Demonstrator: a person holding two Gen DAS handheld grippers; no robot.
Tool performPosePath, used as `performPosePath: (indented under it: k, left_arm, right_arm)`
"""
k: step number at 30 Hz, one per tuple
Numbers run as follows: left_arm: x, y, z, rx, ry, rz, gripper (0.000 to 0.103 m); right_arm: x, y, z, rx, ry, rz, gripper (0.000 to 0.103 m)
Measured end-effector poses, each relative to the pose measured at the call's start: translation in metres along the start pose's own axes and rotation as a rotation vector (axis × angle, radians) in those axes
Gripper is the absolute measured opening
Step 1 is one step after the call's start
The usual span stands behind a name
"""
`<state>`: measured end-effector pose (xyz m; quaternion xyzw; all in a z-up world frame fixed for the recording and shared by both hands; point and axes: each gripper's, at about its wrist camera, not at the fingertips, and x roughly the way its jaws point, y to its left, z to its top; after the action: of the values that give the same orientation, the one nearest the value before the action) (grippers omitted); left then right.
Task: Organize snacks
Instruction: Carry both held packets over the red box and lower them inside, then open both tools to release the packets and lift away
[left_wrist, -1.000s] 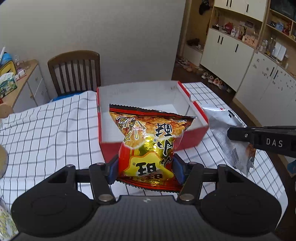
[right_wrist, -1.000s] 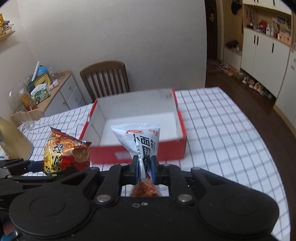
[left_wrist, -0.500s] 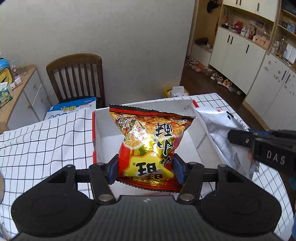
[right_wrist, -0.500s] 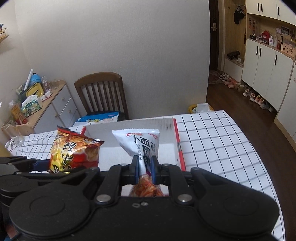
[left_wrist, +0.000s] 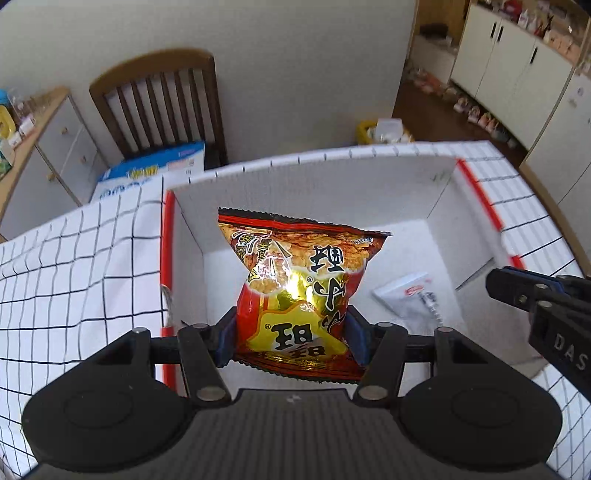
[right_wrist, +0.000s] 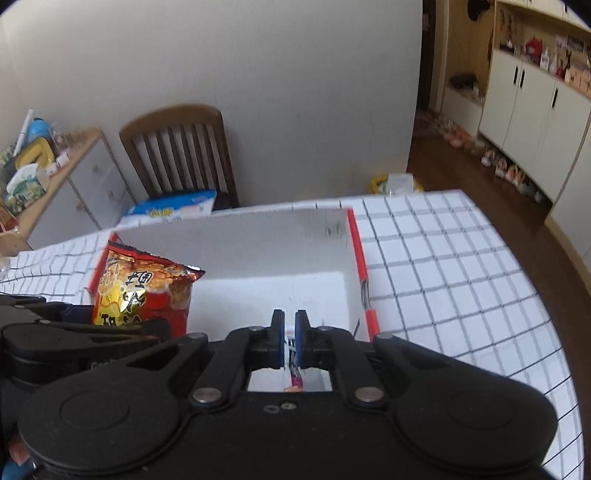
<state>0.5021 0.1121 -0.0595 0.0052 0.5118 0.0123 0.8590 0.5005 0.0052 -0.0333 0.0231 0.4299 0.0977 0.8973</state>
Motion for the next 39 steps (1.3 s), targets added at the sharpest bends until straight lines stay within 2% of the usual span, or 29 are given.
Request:
performPosePath:
  k: [7,10,19,27,32,39]
  left_arm:
    - [0.043,0.002,0.002,-0.002,0.142,-0.014,0.058]
    - [0.055,-0.001,-0.001,0.013,0.180,-0.004,0.058]
    - [0.065,0.007,-0.004,-0.009,0.216,-0.054,0.059]
    - [0.054,0.009,-0.012,-0.003,0.163,-0.091,0.066]
    - [0.029,0.005,-0.017,0.006,0.106,-0.110,0.072]
    - [-0.009,0.007,-0.024,-0.014,0.051,-0.145,0.072]
  right_arm:
    - [0.020,0.002,-0.006,0.003,0.059,0.013,0.005]
    - [0.023,0.005,-0.010,0.000,0.075,0.028,0.005]
    - [0.015,0.007,-0.018,0.006,0.076,0.027,0.014]
    - [-0.016,0.000,-0.024,0.036,0.042,0.028,0.019]
    - [-0.042,-0.002,-0.029,0.020,0.012,0.026,0.021]
    - [-0.072,-0.006,-0.037,0.034,-0.024,0.012,0.024]
